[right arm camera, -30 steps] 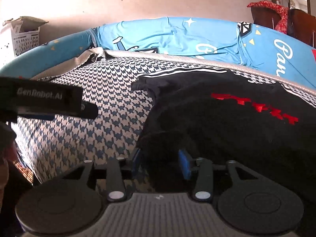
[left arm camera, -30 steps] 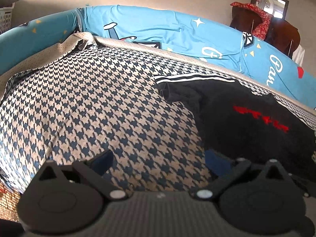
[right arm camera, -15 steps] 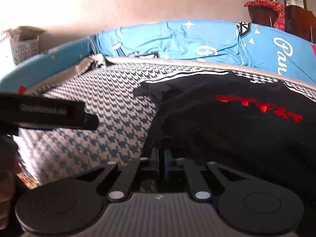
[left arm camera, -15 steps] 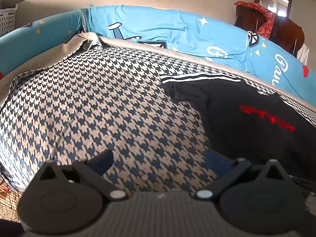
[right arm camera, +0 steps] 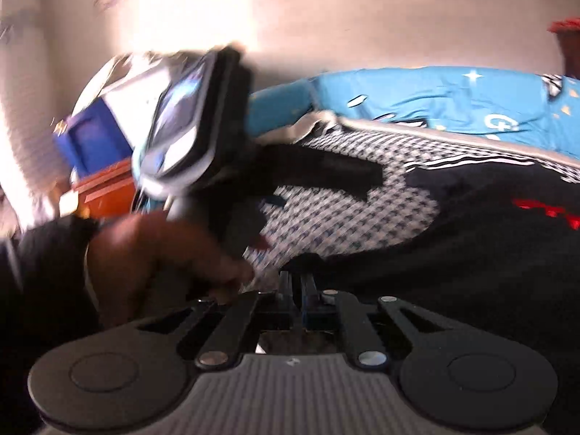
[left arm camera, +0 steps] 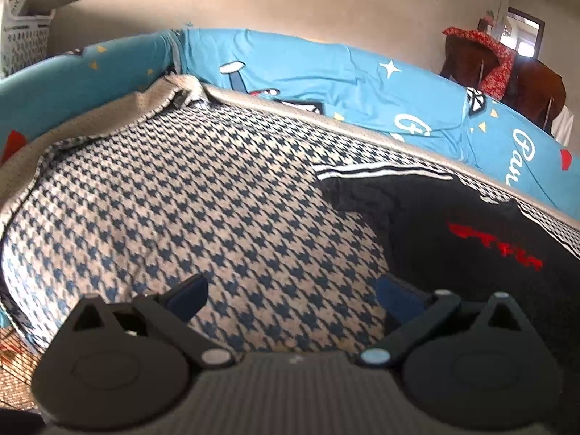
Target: Fold clothes
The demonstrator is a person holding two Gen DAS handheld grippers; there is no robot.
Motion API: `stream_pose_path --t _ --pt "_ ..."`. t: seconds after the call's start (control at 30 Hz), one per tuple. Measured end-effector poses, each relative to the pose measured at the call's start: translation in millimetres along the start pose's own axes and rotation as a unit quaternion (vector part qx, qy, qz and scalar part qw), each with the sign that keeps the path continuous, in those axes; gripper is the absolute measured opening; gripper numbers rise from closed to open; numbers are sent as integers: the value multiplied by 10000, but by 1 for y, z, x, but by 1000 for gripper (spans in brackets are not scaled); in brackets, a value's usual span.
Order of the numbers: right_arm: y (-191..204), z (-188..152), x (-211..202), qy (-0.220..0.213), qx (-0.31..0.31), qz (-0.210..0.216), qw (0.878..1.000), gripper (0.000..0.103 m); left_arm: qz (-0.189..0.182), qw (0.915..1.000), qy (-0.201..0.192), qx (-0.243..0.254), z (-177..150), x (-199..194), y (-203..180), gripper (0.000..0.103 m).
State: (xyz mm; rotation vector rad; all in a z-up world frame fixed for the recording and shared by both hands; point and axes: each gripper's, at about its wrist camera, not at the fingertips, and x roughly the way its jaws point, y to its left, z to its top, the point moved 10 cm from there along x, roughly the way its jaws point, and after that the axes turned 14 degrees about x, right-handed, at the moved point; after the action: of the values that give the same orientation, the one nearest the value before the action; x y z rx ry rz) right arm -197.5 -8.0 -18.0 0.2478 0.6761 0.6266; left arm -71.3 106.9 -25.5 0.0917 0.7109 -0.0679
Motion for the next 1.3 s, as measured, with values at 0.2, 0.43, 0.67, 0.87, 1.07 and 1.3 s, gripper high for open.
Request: stream_pose_path --t 0.2,0.43,0.67,0.87,1.07,1.3 --pt "17 -21 19 274 -42 222 9994 7 208 9998 -33 60 -1 -4 9 103" --pt "-11 -33 1 200 -59 -580 9981 8 154 9996 47 236 -5 -1 0 103" --pt "-52 -51 -26 125 238 -1514 9881 20 -319 9973 185 641 -14 2 -42 103" --pt "-101 -77 -59 115 1080 -2305 9670 20 -633 9932 264 943 -24 1 -79 103" --pt "-143 -94 -85 116 2036 -2728 9402 33 -951 9891 364 1059 -32 3 -107 103" --pt "-180 -107 -97 -3 3094 -2706 9116 37 -1089 9849 490 1256 -40 7 -128 103"
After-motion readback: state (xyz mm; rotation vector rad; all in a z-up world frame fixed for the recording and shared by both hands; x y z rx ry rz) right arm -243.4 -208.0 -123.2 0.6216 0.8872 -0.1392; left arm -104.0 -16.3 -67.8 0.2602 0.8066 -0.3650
